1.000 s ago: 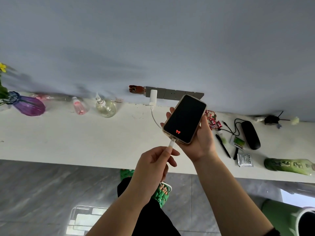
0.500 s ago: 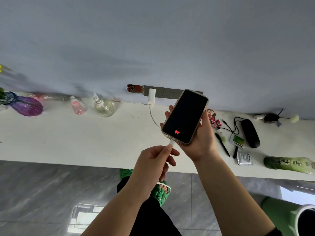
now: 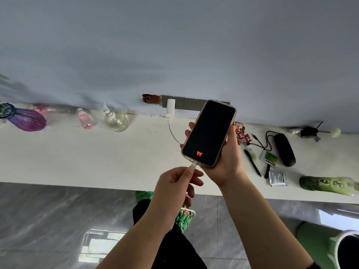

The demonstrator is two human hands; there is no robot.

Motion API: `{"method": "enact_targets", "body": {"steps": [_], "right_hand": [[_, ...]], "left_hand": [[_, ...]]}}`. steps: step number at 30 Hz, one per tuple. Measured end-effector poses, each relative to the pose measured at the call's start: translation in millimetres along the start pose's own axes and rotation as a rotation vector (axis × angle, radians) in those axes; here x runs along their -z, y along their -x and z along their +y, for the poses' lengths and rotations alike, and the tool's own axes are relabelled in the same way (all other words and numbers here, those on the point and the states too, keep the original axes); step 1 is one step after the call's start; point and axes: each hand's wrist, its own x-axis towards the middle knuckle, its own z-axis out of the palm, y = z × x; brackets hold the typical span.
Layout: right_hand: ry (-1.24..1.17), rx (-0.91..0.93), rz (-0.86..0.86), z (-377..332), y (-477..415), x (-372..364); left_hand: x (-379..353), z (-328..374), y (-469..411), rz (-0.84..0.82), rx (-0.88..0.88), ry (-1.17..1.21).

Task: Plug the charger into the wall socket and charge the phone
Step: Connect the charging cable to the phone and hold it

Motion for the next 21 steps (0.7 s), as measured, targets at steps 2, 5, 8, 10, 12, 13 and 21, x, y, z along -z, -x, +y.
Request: {"method": "enact_targets", "body": {"steps": [2, 5, 8, 10, 12, 13, 21], "right_hand": [[0.010, 0.007, 0.006, 0.2, 0.1, 0.5], [0.020, 0.013, 0.022, -1.4, 0.1, 1.4], [0.016, 0.008, 0.026, -3.5, 0.3, 2.2], [0.017, 0.012, 0.021, -3.7, 0.2, 2.1], [0.020, 0.017, 0.019, -3.4, -0.7, 1.1], [0.023, 0.018, 0.021, -3.5, -1.1, 0.5], [0.028, 0.009, 0.014, -2.0, 0.1, 2.1]], "left_hand": [[-2.8, 0.0, 0.0, -0.003, 0.015, 0.004], [-5.9, 0.7, -0.5, -0.012, 0.019, 0.003], [-5.6, 1.4, -0.8, -0.004, 0.000, -0.004], [-6.1, 1.4, -1.5, -0.002, -0.005, -0.004], [-7.6, 1.2, -2.9, 0.010, -0.005, -0.016], [-8.1, 1.1, -3.4, 0.017, -0.007, -0.021], [-5.1, -3.8, -8.1, 0.013, -0.036, -0.066]]}}
